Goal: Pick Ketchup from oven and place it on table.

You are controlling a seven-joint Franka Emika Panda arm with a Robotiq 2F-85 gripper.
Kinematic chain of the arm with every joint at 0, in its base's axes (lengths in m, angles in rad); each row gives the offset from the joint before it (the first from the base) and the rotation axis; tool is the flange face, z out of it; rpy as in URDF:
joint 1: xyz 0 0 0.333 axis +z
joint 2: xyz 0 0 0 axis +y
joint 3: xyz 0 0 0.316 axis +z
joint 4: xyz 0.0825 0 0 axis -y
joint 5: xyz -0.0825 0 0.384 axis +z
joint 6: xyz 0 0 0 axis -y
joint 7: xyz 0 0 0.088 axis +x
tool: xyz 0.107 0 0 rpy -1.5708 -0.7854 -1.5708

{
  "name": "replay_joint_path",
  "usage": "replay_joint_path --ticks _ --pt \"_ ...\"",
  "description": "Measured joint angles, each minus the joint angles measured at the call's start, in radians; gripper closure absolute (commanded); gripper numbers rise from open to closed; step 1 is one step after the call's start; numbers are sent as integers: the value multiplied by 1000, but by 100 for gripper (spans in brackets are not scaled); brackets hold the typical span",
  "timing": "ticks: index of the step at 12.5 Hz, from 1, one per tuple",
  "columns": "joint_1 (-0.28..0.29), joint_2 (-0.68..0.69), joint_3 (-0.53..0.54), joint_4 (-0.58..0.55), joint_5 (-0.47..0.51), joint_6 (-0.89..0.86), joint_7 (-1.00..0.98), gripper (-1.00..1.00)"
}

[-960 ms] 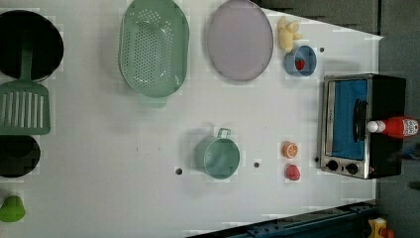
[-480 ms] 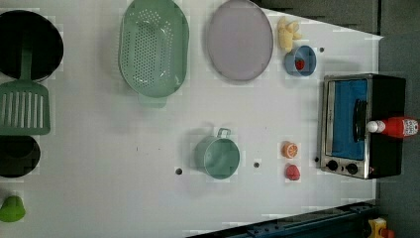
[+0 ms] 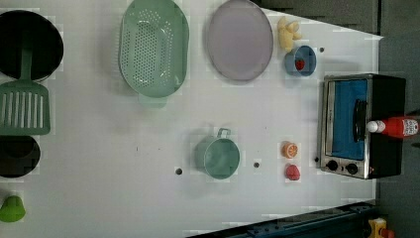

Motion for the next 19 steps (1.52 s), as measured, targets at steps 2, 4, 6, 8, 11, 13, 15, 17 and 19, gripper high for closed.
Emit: replay_joint_path --ticks 2,4,6,8,11,13,15,17,19 --pt "-10 5 -35 1 -4 55 0 -100" --pt "-45 58 -81 34 1 193 0 -100" --pt "-35 144 -159 52 14 297 0 -100" --pt "-46 311 -251 66 -11 356 0 -100" --pt "-75 370 -233 23 2 360 0 -100" --pt "-70 363 -230 20 18 436 0 -100" --pt "-71 382 -227 31 84 465 0 -100" --pt "-58 404 -241 45 89 458 0 -100" --pt "-60 403 -244 42 136 471 0 -68"
